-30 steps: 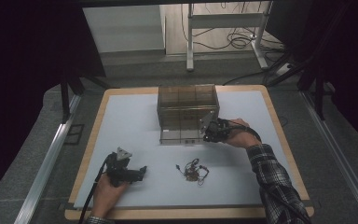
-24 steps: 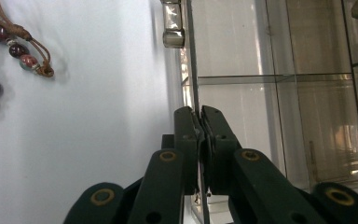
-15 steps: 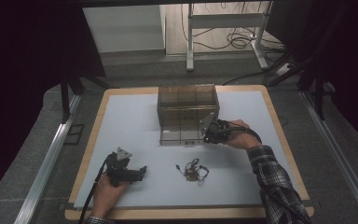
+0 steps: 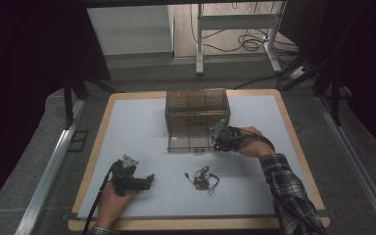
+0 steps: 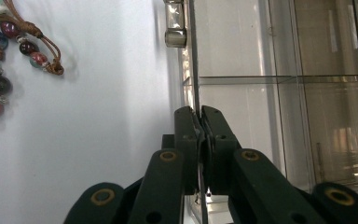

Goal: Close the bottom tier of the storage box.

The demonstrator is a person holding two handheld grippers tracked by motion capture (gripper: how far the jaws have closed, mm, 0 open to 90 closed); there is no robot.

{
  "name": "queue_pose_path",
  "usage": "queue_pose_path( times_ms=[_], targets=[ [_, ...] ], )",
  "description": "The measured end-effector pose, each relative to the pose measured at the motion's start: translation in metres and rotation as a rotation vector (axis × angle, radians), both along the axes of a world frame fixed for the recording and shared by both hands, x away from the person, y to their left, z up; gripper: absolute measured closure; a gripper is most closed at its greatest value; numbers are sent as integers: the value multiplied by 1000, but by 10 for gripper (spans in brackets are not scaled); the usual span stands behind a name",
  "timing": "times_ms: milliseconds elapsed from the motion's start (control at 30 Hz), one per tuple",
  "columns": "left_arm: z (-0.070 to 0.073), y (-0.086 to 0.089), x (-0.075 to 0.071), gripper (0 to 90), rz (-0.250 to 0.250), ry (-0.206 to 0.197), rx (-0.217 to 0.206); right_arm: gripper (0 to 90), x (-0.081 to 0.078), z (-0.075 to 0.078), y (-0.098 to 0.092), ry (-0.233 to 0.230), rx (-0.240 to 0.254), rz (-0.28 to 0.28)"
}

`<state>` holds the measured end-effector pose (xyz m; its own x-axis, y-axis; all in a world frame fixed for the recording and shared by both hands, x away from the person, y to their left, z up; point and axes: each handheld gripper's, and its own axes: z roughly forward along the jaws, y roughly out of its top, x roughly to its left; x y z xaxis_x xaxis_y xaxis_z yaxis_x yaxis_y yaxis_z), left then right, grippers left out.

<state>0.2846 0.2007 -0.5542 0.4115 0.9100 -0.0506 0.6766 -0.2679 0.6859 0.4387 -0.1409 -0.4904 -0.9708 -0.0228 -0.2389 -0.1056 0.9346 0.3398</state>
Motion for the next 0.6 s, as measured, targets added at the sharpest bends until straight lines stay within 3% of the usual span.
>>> queue_pose_path(
  times_ms=[600],
  targets=[
    [0, 0, 0, 5, 0, 0, 0, 835, -1, -1, 0, -13, 4, -6]
  ],
)
